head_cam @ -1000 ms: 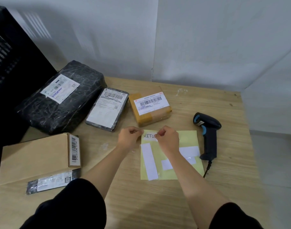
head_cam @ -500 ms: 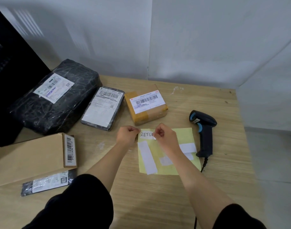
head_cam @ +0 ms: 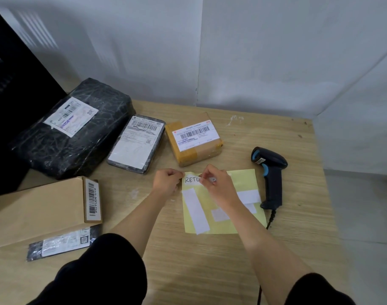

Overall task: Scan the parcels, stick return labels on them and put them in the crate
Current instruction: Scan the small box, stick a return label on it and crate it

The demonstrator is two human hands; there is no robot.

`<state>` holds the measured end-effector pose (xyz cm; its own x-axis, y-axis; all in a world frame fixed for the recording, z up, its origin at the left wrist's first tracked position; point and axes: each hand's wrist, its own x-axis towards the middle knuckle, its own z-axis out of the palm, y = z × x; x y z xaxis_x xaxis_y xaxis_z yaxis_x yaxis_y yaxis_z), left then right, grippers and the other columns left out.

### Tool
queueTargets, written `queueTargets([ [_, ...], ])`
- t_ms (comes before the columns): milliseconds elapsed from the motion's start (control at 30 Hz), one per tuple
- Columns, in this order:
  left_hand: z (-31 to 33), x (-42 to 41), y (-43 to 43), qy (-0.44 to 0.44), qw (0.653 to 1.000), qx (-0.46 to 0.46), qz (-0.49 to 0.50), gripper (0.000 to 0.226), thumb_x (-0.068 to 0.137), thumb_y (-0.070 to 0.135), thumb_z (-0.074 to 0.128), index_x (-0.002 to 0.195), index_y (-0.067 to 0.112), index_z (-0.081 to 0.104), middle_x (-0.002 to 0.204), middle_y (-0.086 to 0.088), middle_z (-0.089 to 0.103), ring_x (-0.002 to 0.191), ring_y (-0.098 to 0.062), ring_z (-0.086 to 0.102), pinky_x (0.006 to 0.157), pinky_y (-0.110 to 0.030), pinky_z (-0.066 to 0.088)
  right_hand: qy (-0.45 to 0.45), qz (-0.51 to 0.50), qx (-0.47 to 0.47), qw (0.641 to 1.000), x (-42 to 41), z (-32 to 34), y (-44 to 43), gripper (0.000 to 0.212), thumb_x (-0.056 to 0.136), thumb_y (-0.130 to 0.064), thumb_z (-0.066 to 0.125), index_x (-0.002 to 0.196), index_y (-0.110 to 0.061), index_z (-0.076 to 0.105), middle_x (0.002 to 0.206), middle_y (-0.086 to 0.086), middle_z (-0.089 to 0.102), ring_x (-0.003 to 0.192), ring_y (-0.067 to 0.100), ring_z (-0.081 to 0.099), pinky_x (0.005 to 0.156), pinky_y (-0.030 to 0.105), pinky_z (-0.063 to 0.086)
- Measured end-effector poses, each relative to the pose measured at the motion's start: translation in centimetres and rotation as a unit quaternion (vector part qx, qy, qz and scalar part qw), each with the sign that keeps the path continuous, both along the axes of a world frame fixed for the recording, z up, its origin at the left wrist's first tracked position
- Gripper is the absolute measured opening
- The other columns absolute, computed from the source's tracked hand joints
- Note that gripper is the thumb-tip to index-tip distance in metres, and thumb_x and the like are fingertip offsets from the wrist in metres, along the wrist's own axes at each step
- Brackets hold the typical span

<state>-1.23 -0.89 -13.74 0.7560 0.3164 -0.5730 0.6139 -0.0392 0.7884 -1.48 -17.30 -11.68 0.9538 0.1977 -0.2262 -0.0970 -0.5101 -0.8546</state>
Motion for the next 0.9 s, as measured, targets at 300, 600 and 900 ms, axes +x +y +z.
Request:
queueTargets([
  [300,0.83,-0.07,-0.16,0.002,1.0,-0.026,0.013,0.01,0.083,0.002,0.064,0.074,0.001,0.066,0.052,-0.003,0.044,0.031,-0.007,0.034,0.035,-0.015,0.028,0.013,0.021,-0.003,1.0,-0.26,0.3,-0.04,0.015,0.094,-0.02,0.055,0.082,-0.024,0.048,0.084,-0.01,0.057,0.104,0.023,0.052,0.086,0.033,0.045],
  [600,0.84,-0.05,-0.31,0.01,1.0,-0.015,0.007,0.012,0.086,0.007,0.064,0.075,0.003,0.068,0.054,-0.003,0.052,0.044,-0.012,0.04,0.039,-0.019,0.033,0.049,-0.005,0.002,0.999,-0.39,0.34,-0.12,0.013,0.097,-0.018,0.049,0.086,-0.019,0.043,0.082,0.001,0.049,0.069,0.009,0.042,0.059,0.018,0.029],
  [900,0.83,-0.06,-0.36,0.012,1.0,-0.01,0.006,0.012,0.086,0.008,0.065,0.074,0.008,0.067,0.059,-0.004,0.055,0.045,-0.012,0.04,0.041,-0.019,0.033,0.063,-0.016,0.001,0.998,-0.3,0.54,-0.16,0.015,0.099,-0.02,0.044,0.085,-0.018,0.04,0.066,-0.008,0.038,0.058,0.006,0.036,0.054,0.021,0.027],
])
